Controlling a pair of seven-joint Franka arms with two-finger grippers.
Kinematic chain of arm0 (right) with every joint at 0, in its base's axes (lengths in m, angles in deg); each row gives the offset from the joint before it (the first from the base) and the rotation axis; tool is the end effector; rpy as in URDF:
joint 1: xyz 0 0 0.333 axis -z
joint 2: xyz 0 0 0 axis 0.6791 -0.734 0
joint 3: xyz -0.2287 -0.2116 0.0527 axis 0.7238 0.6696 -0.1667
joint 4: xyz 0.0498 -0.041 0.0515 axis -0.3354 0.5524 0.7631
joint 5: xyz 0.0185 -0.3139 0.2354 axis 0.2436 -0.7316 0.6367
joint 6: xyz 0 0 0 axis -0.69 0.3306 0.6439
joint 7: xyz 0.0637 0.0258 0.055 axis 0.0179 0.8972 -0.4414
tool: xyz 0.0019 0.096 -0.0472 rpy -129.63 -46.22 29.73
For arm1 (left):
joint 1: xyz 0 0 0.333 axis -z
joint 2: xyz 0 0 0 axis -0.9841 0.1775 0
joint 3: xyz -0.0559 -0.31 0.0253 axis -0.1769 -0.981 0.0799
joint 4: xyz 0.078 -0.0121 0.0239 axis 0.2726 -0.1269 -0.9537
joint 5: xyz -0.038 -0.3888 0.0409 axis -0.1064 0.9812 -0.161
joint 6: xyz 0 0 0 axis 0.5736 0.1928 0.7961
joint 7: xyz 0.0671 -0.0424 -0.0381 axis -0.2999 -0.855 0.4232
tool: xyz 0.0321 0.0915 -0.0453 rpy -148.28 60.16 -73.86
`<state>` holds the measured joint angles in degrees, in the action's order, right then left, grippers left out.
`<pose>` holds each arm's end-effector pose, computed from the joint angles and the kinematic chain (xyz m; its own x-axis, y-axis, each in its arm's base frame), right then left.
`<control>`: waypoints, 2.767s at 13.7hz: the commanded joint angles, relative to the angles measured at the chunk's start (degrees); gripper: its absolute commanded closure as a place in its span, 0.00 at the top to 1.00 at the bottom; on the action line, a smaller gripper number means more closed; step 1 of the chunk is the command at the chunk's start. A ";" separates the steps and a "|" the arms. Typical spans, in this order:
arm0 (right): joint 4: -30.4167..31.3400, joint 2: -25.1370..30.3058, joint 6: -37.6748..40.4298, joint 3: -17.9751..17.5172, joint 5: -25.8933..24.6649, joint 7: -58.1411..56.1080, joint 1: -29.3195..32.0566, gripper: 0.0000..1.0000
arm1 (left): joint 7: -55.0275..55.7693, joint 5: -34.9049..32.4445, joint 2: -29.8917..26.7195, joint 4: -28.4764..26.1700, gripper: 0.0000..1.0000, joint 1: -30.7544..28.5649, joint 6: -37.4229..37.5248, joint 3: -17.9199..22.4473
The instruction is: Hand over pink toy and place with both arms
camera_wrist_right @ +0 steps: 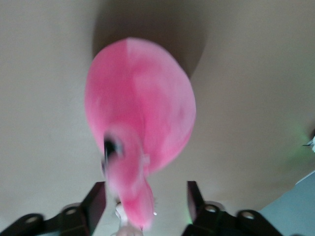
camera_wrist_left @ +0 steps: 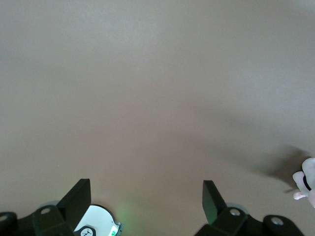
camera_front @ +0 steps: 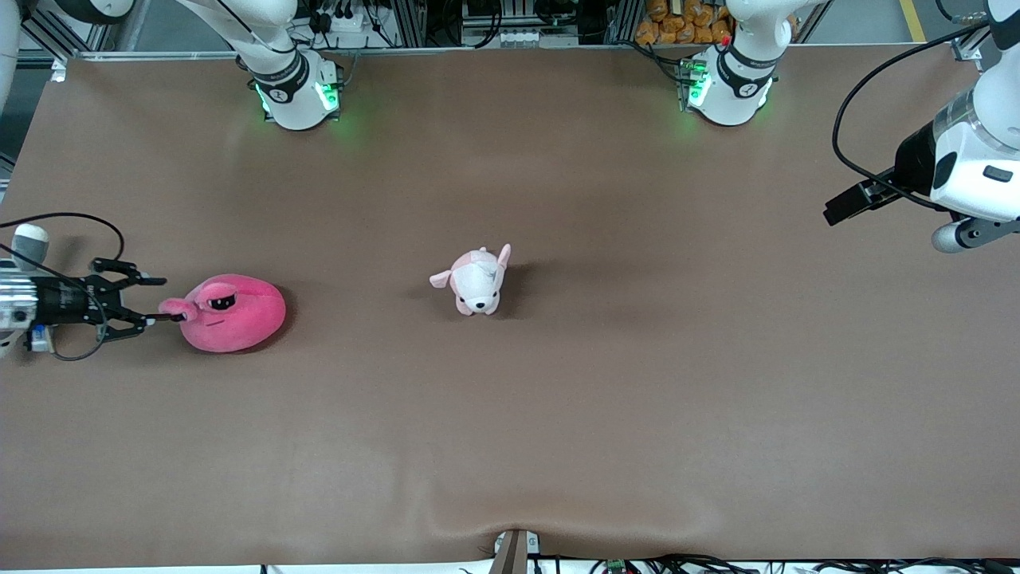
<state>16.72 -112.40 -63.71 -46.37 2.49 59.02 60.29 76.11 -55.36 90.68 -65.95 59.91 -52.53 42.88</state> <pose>0.6275 -0.1856 0.3513 0.1550 -0.7812 -0.6048 -0.9547 -0.2758 0.1117 0.5587 -0.0783 0.6249 0.9272 0.3672 -0.0746 0.3617 -0.9291 -0.0776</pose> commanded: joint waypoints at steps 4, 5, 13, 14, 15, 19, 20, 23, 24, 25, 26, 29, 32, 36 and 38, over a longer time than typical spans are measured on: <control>-16.92 0.27 4.44 -0.56 -16.50 1.72 -9.67 1.00 | -13.72 -0.28 -1.49 -0.42 1.00 -4.65 0.27 -0.63; -18.52 0.53 7.43 -0.47 -17.23 1.90 -11.35 1.00 | -15.39 0.16 -1.58 -0.51 1.00 -5.18 0.35 -0.63; -17.48 21.43 25.63 -2.41 -19.34 -34.72 -16.55 1.00 | -23.50 6.06 -12.20 -10.95 1.00 16.15 0.09 25.19; -16.00 23.80 25.65 -2.32 -21.70 -43.97 -16.64 1.00 | -23.50 6.06 -13.34 -12.18 1.00 17.13 0.09 25.99; -13.02 26.26 24.43 -2.49 -24.59 -46.94 -16.73 1.00 | -23.50 6.06 -14.40 -13.50 1.00 19.31 -0.08 27.13; 4.71 38.56 15.04 -2.93 -27.00 -47.05 -16.81 1.00 | -22.97 5.18 -18.53 -18.78 1.00 24.00 -4.99 29.95; 8.67 41.38 11.88 -3.02 -27.52 -47.66 -16.99 1.00 | -23.06 4.74 -18.19 -18.44 1.00 23.82 -5.70 29.87; 5.75 39.93 9.31 -3.37 -29.19 -47.67 -17.26 1.00 | -23.67 3.69 -17.49 -17.21 1.00 23.64 -6.50 29.86; 3.12 38.43 9.48 -3.29 -29.37 -47.67 -17.34 1.00 | -23.67 3.68 -16.96 -16.94 1.00 23.73 -6.41 29.86; 0.65 37.20 9.91 -3.37 -30.41 -47.58 -17.78 1.00 | -23.67 3.68 -16.87 -16.94 1.00 23.64 -6.32 29.86; -0.07 37.01 9.83 -3.46 -31.47 -47.67 -17.96 1.00 | -23.76 3.68 -16.87 -16.94 1.00 23.64 -6.06 29.86; -0.07 36.92 9.83 -3.38 -31.92 -46.97 -19.98 1.00 | -26.21 3.68 -16.96 -15.81 1.00 23.82 -4.48 29.60; -0.07 36.83 9.83 -3.37 -31.83 -46.97 -19.98 1.00 | -25.78 3.68 -17.48 -14.57 1.00 23.82 -2.47 27.77; 0.01 36.75 9.83 -3.37 -31.83 -46.88 -19.98 1.00 | -25.26 3.60 -17.48 -13.34 1.00 23.73 -0.17 25.92; 0.01 36.75 9.83 -3.37 -31.74 -46.88 -19.98 1.00 | -25.34 2.90 -17.57 -13.77 1.00 23.82 0.18 25.47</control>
<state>18.21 -74.92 -54.44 -50.04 -28.05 12.02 41.06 50.74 -50.75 73.55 -79.83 83.59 -53.62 68.97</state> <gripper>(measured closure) 0.000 0.000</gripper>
